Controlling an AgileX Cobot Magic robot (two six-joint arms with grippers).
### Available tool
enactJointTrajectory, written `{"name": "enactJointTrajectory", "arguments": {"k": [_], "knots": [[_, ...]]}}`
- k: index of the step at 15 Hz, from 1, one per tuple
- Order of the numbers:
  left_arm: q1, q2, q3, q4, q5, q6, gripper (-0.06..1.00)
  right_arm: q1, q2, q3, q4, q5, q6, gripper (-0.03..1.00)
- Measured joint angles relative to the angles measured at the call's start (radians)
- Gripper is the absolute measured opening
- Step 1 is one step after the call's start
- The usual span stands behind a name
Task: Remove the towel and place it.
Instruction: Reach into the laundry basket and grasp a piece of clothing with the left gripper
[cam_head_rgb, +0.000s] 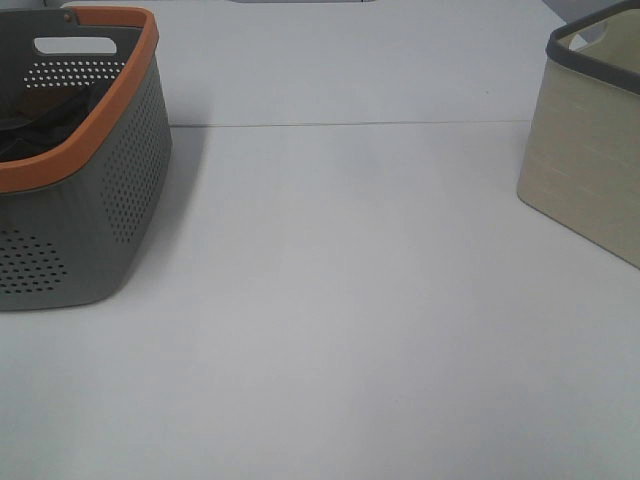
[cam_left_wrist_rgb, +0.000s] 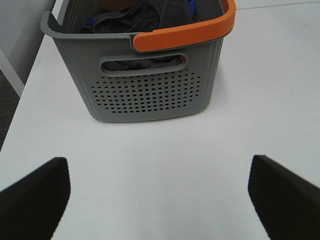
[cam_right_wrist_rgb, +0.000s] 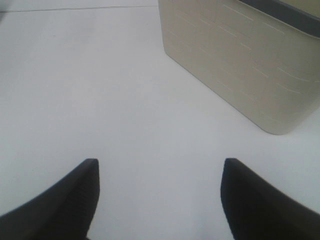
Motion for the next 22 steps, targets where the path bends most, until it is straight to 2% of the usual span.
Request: {"name": "enactJointTrajectory", "arguments": {"k": [22], "knots": [[0.000, 0.000, 0.000, 0.000, 0.000, 0.000, 0.91, 0.000, 0.000, 0.000, 0.000, 0.000, 0.000, 0.61]]}}
